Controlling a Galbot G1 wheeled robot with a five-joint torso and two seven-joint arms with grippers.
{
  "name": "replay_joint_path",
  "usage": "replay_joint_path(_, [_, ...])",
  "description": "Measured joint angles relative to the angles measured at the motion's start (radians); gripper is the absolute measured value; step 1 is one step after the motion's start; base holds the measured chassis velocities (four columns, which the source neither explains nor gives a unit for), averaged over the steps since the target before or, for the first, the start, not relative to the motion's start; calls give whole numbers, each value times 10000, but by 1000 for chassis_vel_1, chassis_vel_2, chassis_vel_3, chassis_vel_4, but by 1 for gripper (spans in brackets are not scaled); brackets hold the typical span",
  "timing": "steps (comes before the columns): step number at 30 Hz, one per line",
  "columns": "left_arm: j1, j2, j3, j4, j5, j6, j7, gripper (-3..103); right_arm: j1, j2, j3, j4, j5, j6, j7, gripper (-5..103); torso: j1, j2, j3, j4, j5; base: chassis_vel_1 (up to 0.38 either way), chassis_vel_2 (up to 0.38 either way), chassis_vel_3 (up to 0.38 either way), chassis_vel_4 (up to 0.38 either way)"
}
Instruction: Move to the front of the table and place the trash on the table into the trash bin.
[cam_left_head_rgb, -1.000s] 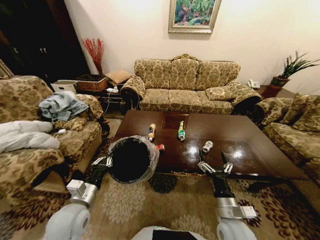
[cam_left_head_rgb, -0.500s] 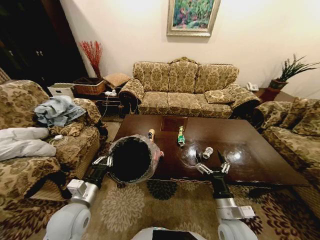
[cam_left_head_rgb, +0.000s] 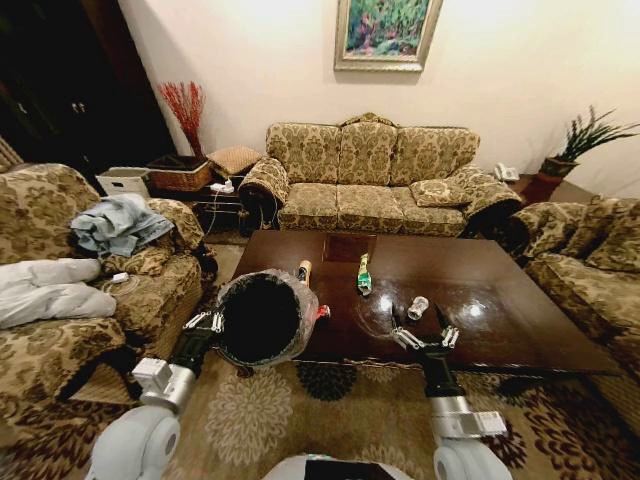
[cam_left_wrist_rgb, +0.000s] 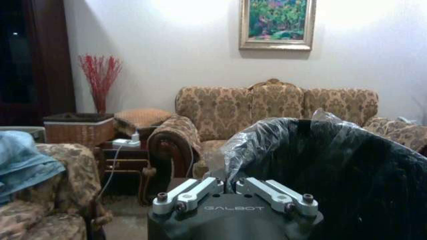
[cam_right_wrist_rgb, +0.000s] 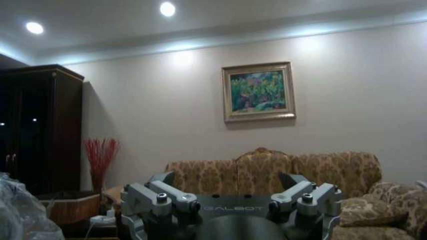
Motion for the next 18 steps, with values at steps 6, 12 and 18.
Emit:
replay_joint_path(6, [-70, 4, 48, 100, 25, -59, -164, 4, 64, -11, -45, -128, 225, 182, 29, 100, 109, 224, 125, 1, -9, 132, 139, -117, -140])
replay_joint_path(12, [-78, -6, 128, 143, 30, -227, -164, 4, 71, -10, -64, -211, 215, 95, 25, 100, 111, 229, 128, 1, -5, 30, 49, -24, -35])
replay_joint_path(18, [-87, -52, 306, 280, 140, -477, -157, 4, 160, -172, -180, -321, 717, -1488, 693, 100, 97, 195, 110, -2, 1, 0, 0, 0, 0])
